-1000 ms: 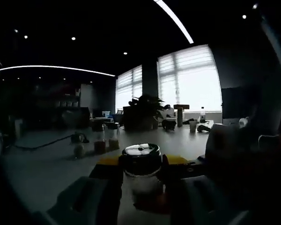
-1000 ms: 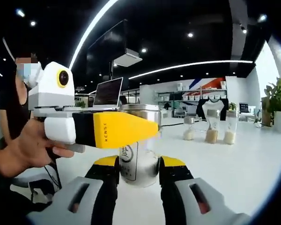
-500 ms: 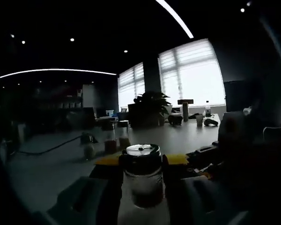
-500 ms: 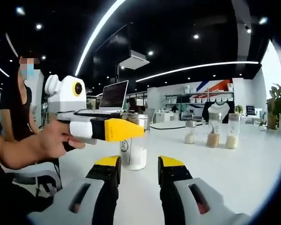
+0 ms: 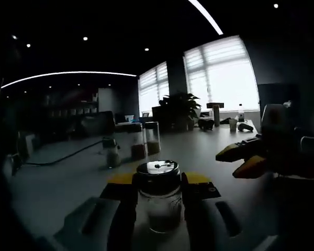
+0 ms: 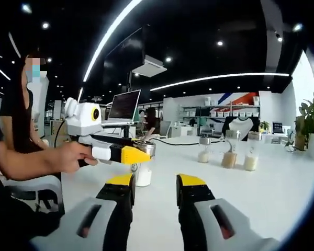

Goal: Rotate the seasoning bottle until the label or dispensing opening points toward the visible target arrow and the bottle remains upright within the marked orientation range

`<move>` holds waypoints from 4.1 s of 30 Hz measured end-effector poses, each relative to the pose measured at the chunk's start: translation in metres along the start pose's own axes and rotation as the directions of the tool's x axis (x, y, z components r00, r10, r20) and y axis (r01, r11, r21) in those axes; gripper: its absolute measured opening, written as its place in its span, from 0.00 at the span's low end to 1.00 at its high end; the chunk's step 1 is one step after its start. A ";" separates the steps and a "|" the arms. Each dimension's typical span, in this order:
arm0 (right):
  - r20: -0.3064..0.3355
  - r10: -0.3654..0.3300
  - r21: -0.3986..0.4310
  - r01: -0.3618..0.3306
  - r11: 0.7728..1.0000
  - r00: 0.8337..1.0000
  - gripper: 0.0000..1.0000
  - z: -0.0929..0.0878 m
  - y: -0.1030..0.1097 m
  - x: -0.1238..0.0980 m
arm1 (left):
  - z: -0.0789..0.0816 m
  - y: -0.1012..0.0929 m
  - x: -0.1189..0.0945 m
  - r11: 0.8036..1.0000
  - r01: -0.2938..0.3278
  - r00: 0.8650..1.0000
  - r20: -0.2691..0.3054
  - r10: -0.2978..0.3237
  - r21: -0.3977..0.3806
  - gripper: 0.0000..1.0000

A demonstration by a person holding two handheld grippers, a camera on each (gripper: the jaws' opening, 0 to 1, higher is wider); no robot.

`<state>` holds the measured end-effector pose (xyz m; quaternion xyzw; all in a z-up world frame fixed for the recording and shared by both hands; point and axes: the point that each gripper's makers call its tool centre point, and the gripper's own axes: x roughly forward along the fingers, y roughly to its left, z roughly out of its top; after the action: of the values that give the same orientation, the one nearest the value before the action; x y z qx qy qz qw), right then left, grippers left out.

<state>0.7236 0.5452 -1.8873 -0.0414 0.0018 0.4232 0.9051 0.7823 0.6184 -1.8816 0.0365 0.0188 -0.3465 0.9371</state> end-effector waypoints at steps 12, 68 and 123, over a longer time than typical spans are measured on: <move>-0.005 0.006 -0.022 -0.006 1.000 1.000 0.28 -0.001 0.001 0.000 | 0.000 0.005 0.019 0.997 0.060 0.998 0.030 -0.059 -0.039 0.35; -0.043 0.027 0.044 -0.025 0.999 0.999 0.69 -0.016 -0.018 -0.004 | -0.003 0.006 0.047 0.984 0.162 0.985 0.066 -0.157 -0.079 0.35; -0.006 -0.116 0.059 0.116 0.992 0.993 0.99 -0.009 -0.079 -0.057 | 0.004 0.005 -0.024 0.982 -0.149 0.987 0.043 0.155 -0.116 1.00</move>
<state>0.7478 0.4503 -1.8884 -0.0153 0.0131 0.3696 0.9290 0.7671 0.6374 -1.8755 -0.0238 0.0111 -0.2731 0.9616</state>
